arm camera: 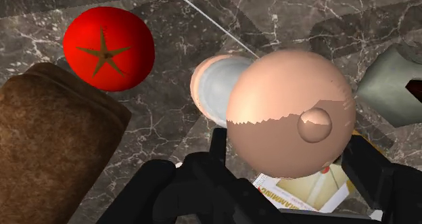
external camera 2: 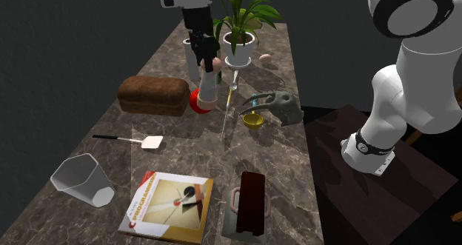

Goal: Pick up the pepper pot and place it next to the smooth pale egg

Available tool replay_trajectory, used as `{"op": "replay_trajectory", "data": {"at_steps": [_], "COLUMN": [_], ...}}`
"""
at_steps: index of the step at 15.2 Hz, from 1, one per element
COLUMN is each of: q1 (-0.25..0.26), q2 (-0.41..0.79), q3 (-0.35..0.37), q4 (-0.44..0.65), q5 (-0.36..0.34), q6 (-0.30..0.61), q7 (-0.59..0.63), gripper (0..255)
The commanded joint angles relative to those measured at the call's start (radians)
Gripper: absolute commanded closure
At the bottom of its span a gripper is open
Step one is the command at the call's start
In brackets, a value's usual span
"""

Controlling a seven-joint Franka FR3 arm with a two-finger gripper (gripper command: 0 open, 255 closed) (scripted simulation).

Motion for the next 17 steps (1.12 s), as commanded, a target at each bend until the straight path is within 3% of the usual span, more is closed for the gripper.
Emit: {"op": "replay_trajectory", "data": {"at_steps": [1,9,17], "q1": [-0.005,-0.054,-0.126], "q2": [-0.056,-0.216,-0.315], "q3": [-0.015,-0.077,-0.147], "q4": [-0.072,-0.228,-0.286], "q5": [-0.022,-0.103,-0.173], "q6": [0.013,-0.002,-0.052], "q7": [-0.032,-0.152,-0.288], "gripper": [255,255,255]}}
